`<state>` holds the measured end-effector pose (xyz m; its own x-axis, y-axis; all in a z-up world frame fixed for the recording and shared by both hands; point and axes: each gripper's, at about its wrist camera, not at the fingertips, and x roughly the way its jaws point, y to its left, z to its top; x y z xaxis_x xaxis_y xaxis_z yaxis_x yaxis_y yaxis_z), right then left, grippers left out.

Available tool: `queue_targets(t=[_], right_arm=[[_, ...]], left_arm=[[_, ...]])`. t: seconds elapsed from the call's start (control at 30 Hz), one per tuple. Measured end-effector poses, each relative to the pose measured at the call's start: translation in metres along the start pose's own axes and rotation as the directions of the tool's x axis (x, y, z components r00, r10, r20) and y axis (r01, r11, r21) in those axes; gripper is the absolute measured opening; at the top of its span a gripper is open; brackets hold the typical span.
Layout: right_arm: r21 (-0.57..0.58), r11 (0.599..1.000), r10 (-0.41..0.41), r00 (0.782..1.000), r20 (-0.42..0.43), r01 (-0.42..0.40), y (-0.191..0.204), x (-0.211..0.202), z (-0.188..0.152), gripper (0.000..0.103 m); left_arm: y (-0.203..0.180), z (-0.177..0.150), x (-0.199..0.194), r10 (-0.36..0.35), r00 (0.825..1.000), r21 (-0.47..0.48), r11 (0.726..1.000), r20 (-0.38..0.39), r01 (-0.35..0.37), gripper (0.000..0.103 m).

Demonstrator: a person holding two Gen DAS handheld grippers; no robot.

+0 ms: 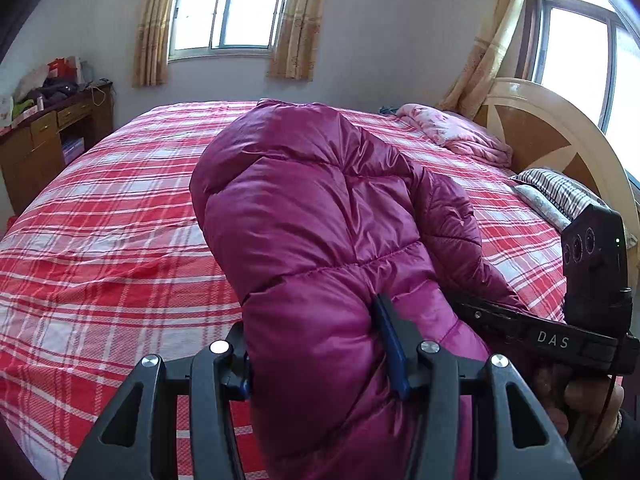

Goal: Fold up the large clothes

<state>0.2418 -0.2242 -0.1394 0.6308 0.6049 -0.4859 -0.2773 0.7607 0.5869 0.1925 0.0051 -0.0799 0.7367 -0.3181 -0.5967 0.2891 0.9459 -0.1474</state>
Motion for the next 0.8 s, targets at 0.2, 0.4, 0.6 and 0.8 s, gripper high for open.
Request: queue_targets(t=[0.2,0.4,0.6,0.8], right_arm=[[-0.047,0.998,0.027,0.999,-0.043,-0.029,0.022,0.034,0.0,0.025],[-0.079,0.995,0.059,0.994,-0.091,-0.067,0.043,0.062,-0.001,0.025],[-0.117,0.988,0.087,0.985,-0.146,-0.105,0.068,0.102,-0.002,0.025],[-0.139,0.981,0.104,0.975,-0.198,-0.133,0.082,0.139,-0.004,0.025]], left_arm=[[0.027,-0.006,-0.013,0.05,0.999,-0.04,0.998,0.021,-0.05,0.052],[0.048,-0.013,-0.026,0.11,0.993,-0.064,0.992,0.034,-0.108,0.052],[0.078,-0.021,-0.036,0.167,0.985,-0.101,0.981,0.029,-0.164,0.052],[0.105,-0.034,-0.042,0.212,0.977,-0.138,0.968,0.007,-0.209,0.052]])
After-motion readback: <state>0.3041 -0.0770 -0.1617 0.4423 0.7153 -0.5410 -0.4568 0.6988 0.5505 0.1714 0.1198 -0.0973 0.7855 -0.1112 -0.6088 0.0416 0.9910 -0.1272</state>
